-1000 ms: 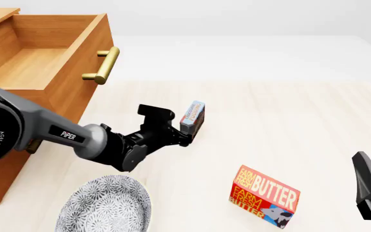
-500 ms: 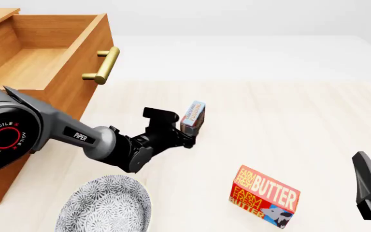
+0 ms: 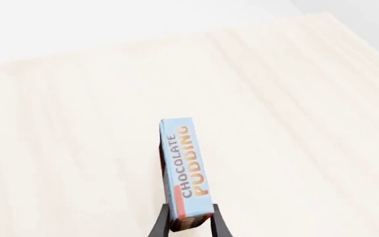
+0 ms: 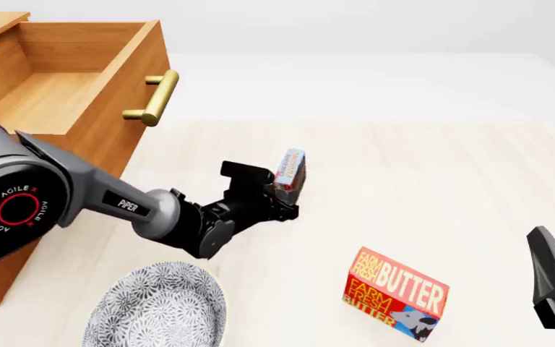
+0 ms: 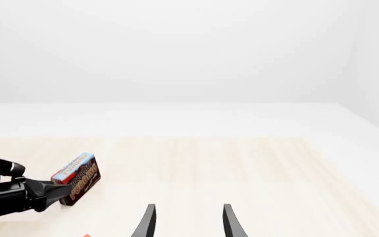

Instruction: Put the chocolate pudding in the top drawer of the cabinet and close it.

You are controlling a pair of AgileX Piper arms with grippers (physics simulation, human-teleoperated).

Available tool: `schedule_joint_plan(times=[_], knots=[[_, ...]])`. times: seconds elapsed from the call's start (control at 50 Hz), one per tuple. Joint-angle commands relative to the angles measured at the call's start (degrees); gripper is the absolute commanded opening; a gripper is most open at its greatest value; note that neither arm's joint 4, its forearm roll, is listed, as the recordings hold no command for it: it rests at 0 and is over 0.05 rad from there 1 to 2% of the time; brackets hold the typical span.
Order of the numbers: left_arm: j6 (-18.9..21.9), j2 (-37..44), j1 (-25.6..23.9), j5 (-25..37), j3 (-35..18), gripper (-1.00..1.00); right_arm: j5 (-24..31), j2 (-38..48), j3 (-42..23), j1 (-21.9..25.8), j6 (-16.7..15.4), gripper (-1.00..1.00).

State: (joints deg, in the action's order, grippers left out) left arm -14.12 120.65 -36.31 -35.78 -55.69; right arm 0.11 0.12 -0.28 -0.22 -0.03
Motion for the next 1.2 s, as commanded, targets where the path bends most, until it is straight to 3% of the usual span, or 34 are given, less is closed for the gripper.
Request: schedule_joint_plan(times=[0.02,0.34,1.0,1.2], knots=[[1.3,-0.1,-0.1,1.0,-0.7,-1.00,0.0,0.0,0.0,0.1,-0.1,1.00],[3.2,-4.4,0.0,2.6,0.8,-1.00,0.0,0.0,0.0,0.1,-0.1,1.00],[5.7,-21.9,-1.7,4.5,8.9,-1.00,0.0,0.0,0.0,0.1,-0.1,1.00],[7.4,-26.0,-2.2,1.8,12.3,-1.00,0.0,0.0,0.0,0.1,-0.1,1.00]])
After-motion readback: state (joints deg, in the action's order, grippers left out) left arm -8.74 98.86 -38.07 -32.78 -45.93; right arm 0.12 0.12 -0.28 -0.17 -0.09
